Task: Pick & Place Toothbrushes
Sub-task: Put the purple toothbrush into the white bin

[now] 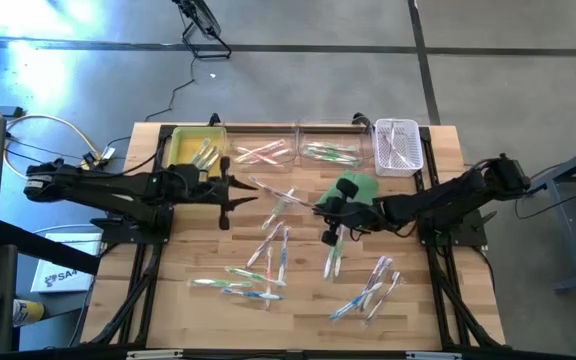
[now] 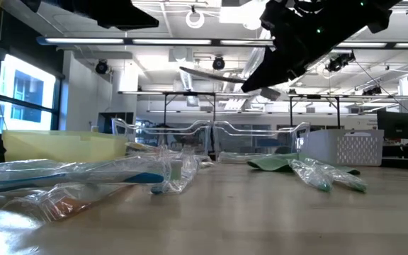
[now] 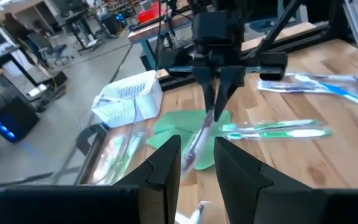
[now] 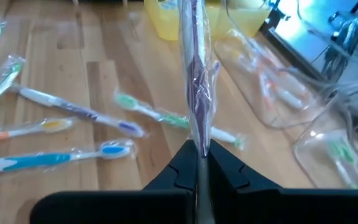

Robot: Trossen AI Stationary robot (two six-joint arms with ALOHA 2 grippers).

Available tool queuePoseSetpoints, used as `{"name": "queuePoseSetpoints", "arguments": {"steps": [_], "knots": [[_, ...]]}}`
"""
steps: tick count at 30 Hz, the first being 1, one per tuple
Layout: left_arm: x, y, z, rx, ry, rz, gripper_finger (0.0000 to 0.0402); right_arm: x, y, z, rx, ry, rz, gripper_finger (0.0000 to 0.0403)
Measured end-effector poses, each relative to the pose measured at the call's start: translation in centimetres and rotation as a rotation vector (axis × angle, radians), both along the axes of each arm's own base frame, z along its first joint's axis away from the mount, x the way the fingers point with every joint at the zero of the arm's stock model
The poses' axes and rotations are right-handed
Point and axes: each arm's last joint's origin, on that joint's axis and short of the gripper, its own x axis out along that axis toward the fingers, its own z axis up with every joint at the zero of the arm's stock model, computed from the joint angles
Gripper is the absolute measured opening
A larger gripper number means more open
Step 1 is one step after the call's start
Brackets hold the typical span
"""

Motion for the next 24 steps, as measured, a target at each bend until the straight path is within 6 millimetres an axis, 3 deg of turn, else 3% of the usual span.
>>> {"name": "queuePoseSetpoints", "arguments": {"steps": [12,24], "knots": [[-0.2,2.8,0.8,-0.025,-0.082,0.037,0.0093,0.8,0.1,1.5,-0.013,-0.163,0.019,0.0008],[0.0,2.7,1.2,0.015,-0.128,0.027,0.0093,0.9,0.0,2.1,-0.049,-0.220,-0.018,0.0008]]}}
